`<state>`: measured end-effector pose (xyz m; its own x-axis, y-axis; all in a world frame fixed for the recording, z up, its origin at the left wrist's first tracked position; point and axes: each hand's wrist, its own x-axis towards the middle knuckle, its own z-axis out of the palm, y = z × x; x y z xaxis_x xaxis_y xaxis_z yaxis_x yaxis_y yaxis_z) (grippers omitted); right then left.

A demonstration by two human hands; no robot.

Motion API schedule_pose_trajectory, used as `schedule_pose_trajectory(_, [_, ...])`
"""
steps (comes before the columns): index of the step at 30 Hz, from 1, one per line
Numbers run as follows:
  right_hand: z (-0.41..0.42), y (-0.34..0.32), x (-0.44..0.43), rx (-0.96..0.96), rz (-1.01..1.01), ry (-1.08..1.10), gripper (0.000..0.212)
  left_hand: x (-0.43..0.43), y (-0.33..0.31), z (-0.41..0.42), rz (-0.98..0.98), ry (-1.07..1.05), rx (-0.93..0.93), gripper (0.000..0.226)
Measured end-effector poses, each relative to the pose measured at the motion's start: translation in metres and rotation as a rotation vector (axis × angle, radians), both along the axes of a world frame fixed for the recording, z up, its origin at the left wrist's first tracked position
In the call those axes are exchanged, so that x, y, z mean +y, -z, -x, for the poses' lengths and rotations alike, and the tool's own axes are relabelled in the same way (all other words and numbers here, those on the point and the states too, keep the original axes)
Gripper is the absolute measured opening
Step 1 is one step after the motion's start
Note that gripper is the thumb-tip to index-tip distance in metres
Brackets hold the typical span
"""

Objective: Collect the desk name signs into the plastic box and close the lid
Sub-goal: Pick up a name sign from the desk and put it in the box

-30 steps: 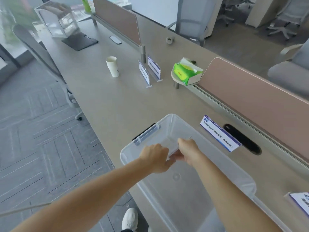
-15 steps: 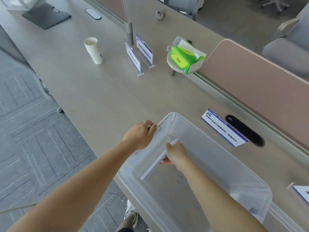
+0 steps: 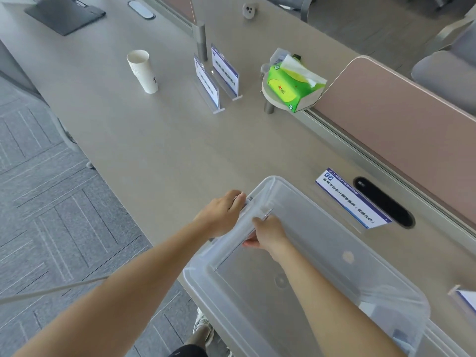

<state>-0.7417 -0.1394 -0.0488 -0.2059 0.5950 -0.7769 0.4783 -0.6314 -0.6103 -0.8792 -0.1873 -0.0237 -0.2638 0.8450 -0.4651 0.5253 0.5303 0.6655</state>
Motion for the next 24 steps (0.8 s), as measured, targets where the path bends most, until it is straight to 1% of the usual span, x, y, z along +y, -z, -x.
schedule_pose_trajectory(6, [0.005, 0.006, 0.003, -0.010, -0.019, 0.002, 0.024, 0.001, 0.000, 0.000, 0.002, 0.019, 0.019, 0.039])
schedule_pose_trajectory(13, [0.004, 0.002, 0.003, 0.010, -0.029, 0.035, 0.017, 0.001, 0.003, 0.001, -0.012, 0.007, 0.015, 0.030])
schedule_pose_trajectory(16, [0.003, 0.001, 0.002, 0.026, -0.030, 0.048, 0.020, 0.001, 0.001, 0.001, -0.008, -0.005, 0.024, 0.039])
schedule_pose_trajectory(19, [0.003, 0.000, 0.000, 0.025, -0.012, 0.051, 0.027, 0.000, -0.003, 0.000, 0.007, -0.011, 0.045, 0.043])
schedule_pose_trajectory(22, [0.000, -0.007, -0.003, -0.016, 0.017, 0.036, 0.034, 0.001, -0.007, 0.001, 0.038, -0.015, 0.089, 0.052])
schedule_pose_trajectory(24, [-0.008, -0.015, -0.001, -0.046, -0.021, 0.025, 0.037, 0.002, -0.010, 0.004, 0.025, -0.020, 0.135, 0.056])
